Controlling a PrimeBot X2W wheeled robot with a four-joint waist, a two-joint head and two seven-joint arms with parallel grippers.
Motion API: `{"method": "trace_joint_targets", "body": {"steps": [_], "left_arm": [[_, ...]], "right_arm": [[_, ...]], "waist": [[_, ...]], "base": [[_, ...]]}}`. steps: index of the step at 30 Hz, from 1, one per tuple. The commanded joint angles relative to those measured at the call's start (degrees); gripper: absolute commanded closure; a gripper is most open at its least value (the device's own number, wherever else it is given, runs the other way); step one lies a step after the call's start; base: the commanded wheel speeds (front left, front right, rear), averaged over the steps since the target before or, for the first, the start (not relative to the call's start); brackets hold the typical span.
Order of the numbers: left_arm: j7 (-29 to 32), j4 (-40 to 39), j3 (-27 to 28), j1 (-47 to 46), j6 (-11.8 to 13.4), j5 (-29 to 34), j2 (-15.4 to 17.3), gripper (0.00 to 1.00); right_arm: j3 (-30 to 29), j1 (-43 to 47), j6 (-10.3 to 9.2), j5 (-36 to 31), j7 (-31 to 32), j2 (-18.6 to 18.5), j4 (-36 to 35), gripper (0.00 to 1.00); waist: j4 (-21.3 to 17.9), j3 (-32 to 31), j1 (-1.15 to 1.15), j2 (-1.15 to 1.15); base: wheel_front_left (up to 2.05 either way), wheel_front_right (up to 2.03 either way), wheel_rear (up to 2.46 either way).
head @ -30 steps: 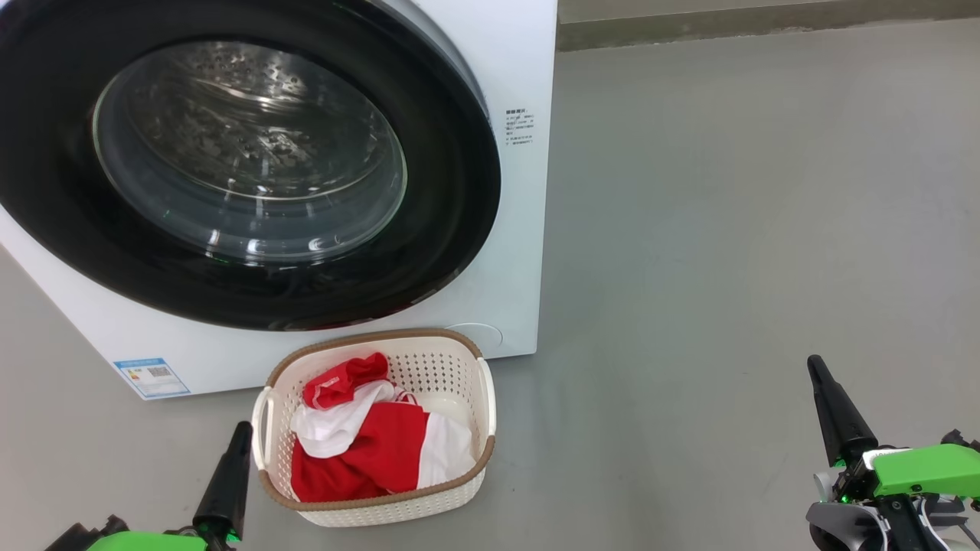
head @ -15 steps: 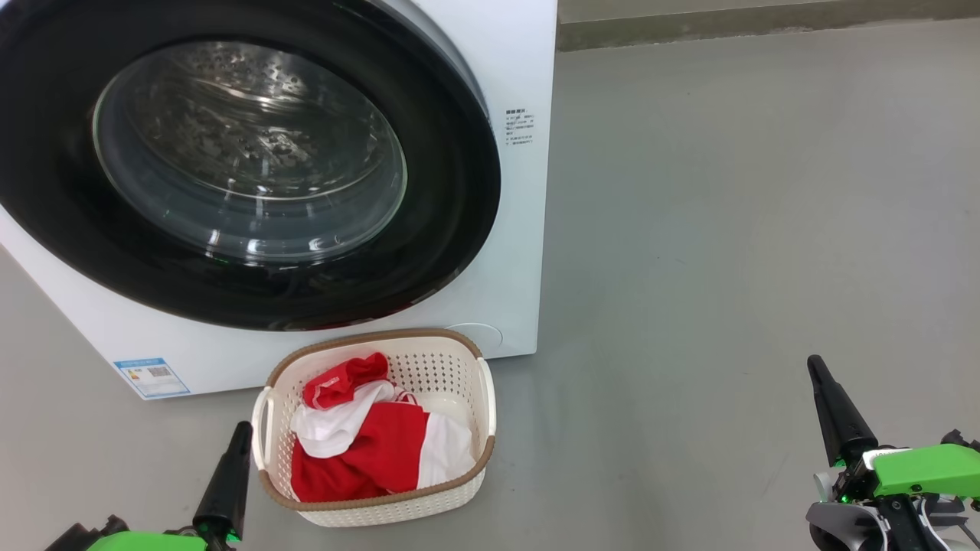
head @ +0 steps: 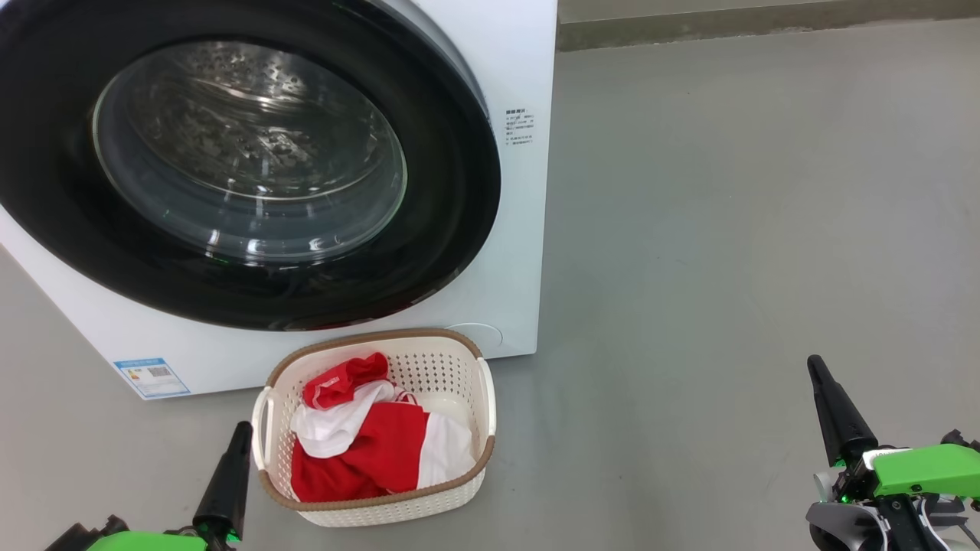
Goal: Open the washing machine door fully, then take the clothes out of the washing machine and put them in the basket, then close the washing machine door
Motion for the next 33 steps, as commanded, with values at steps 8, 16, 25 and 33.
{"method": "trace_joint_targets", "body": {"steps": [8,16,25,33], "left_arm": [[0.30,-1.20,2.04,-2.39,-0.40,-0.27,0.56,1.00],[0.30,-1.20,2.04,-2.39,-0.40,-0.27,0.55,1.00],[0.30,-1.20,2.04,-2.39,-0.40,-0.27,0.55,1.00],[0.31,-1.20,2.04,-2.39,-0.40,-0.27,0.55,1.00]], "right_arm": [[1.45,-2.43,0.03,0.01,0.40,-0.90,-1.41,1.00],[1.45,-2.43,0.03,0.01,0.40,-0.90,-1.41,1.00],[1.45,-2.43,0.03,0.01,0.39,-0.90,-1.41,1.00],[1.45,-2.43,0.03,0.01,0.39,-0.90,-1.41,1.00]], "waist": [[0.00,0.00,0.00,0.00],[0.00,0.00,0.00,0.00],[0.00,0.00,0.00,0.00],[0.00,0.00,0.00,0.00]], "base": [[0.00,0.00,0.00],[0.00,0.00,0.00],[0.00,0.00,0.00],[0.00,0.00,0.00]]}}
